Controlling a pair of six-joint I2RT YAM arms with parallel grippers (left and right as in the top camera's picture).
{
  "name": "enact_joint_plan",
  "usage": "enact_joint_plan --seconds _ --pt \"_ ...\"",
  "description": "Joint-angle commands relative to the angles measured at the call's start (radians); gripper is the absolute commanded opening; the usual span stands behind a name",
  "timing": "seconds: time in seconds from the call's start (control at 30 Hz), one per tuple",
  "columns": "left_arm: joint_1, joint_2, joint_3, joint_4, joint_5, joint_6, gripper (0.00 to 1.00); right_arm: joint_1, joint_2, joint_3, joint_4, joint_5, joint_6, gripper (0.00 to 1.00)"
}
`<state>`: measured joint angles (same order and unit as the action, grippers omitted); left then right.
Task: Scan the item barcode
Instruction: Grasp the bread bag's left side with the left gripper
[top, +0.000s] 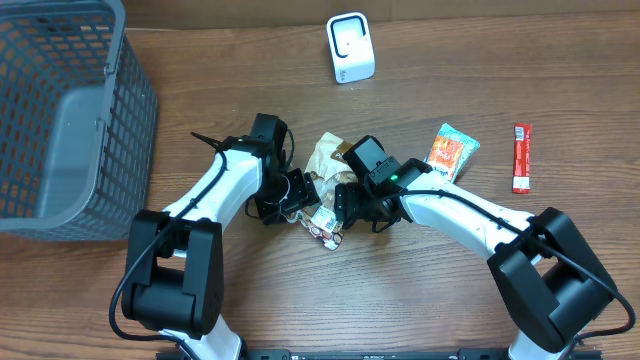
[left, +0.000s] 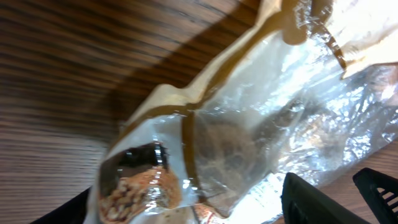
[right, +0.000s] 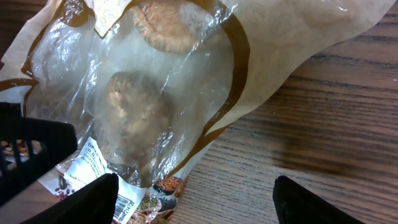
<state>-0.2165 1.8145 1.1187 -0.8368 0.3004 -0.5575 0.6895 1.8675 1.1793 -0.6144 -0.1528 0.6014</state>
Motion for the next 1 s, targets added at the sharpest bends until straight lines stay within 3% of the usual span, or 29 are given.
enact_joint_plan --seconds 0.0,0.2,0.43,0.57,0.7,0.97 --pt "-0.023 0.004 -0.007 0.006 -0.005 -0.055 0.69 0.002 -0.008 0.018 0.003 0.007 -0.008 0.81" --pt "-0.042 0.004 -0.022 0.006 -0.085 -0.074 0.65 0.000 -0.008 0.027 0.029 0.002 -0.084 0.81" --pt "-0.041 0.004 -0.025 0.012 -0.160 -0.071 0.67 -0.012 -0.008 0.135 0.004 0.003 -0.201 0.81" --pt "-0.041 0.004 -0.025 0.024 -0.182 -0.060 0.75 -0.012 -0.008 0.150 0.065 0.025 -0.323 0.89" --pt "-0.041 0.004 -0.025 0.047 -0.184 -0.002 0.79 -0.012 -0.008 0.150 0.071 0.167 -0.322 0.96" --pt "-0.041 0.004 -0.025 0.077 -0.345 0.066 0.82 -0.013 -0.008 0.150 0.102 0.241 -0.380 1.00"
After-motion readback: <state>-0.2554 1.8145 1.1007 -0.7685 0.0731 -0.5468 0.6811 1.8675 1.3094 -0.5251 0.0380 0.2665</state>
